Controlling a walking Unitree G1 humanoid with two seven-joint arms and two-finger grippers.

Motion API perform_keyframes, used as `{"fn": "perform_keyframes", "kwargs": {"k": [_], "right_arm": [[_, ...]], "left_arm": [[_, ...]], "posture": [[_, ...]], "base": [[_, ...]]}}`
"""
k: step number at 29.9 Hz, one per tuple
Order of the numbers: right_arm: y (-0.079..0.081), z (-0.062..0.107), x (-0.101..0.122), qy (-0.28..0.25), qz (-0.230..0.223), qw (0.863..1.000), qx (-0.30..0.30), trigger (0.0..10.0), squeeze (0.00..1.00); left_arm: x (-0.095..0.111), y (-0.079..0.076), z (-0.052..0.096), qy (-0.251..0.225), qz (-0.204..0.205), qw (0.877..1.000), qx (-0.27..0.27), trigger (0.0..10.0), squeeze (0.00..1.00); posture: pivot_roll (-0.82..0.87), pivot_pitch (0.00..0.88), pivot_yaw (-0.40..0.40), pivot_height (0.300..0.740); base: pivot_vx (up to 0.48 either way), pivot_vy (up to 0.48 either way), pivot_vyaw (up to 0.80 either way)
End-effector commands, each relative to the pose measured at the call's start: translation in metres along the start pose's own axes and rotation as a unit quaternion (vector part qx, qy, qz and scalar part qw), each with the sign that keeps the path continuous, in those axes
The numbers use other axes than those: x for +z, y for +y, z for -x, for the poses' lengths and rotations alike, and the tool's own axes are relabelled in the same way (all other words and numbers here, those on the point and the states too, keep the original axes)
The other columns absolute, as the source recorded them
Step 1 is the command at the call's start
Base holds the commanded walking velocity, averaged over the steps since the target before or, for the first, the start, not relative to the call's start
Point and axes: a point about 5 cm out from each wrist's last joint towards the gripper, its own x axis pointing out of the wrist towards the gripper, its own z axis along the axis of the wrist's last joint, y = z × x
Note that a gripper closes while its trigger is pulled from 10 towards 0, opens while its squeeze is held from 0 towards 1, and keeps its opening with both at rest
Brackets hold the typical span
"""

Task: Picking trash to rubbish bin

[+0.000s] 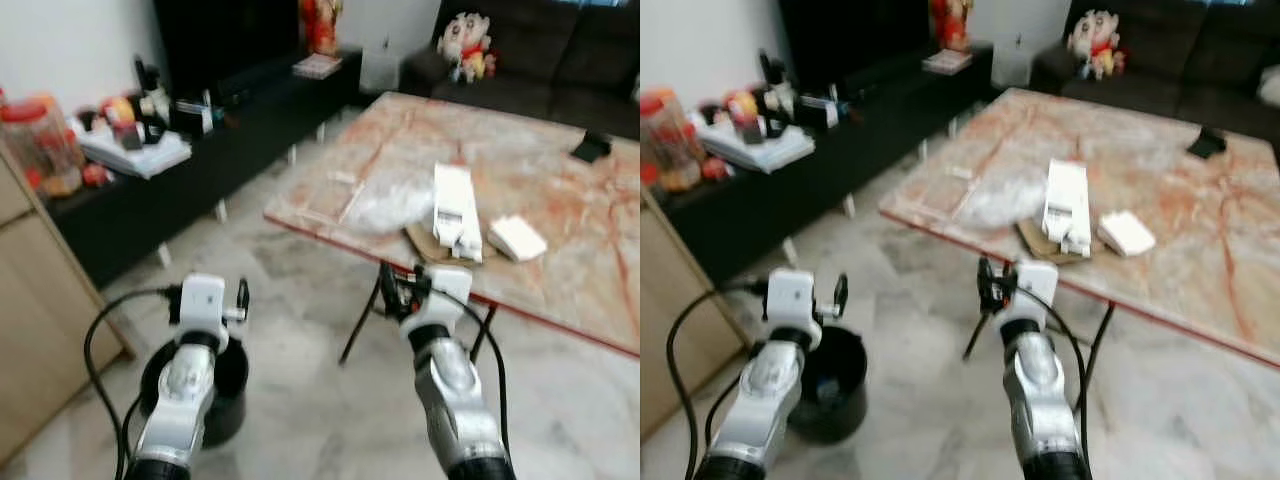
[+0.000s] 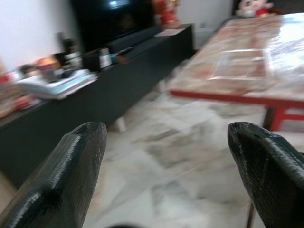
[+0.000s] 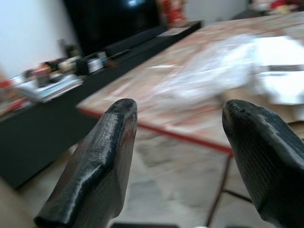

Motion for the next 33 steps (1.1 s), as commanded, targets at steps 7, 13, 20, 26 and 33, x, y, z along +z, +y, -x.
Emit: {"fn": "perform_keyframes", "kwargs": {"k": [7,13,20,26,33], "right_arm": [[-0.015,0.005,0.0,0.0,-0.007,1.0,-0.028,10.0,0.0],[-0.015,0.005,0.001,-0.001,-0.003,1.0,-0.023,10.0,0.0],[-0.011,0.005,0.003,-0.012,-0.008,1.0,-0.019,10.0,0.0],[-0.01,0.004,0.003,-0.013,-0.01,1.0,-0.016,10.0,0.0],[-0.011,0.005,0.004,-0.016,-0.012,1.0,-0.014,10.0,0.0]], "left_arm": [[0.005,-0.015,-0.001,-0.007,-0.003,1.0,-0.026,10.0,0.0],[0.007,-0.017,-0.001,-0.01,0.0,0.999,-0.034,10.0,0.0],[0.009,-0.019,-0.001,-0.016,0.0,0.999,-0.04,10.0,0.0],[0.013,-0.019,-0.001,-0.029,0.002,0.999,-0.046,10.0,0.0],[0.02,-0.024,0.0,-0.05,0.007,0.997,-0.057,10.0,0.0]], "posture": [[0.15,0.018,-0.028,0.74],[0.15,0.019,-0.025,0.74],[0.15,0.013,-0.023,0.74],[0.15,0.013,-0.023,0.74],[0.15,0.006,-0.022,0.74]], "base": [[0.48,0.0,-0.23],[0.48,0.0,-0.79],[0.478,0.0,-0.11],[0.467,0.0,0.0],[0.049,0.0,0.0]]}}
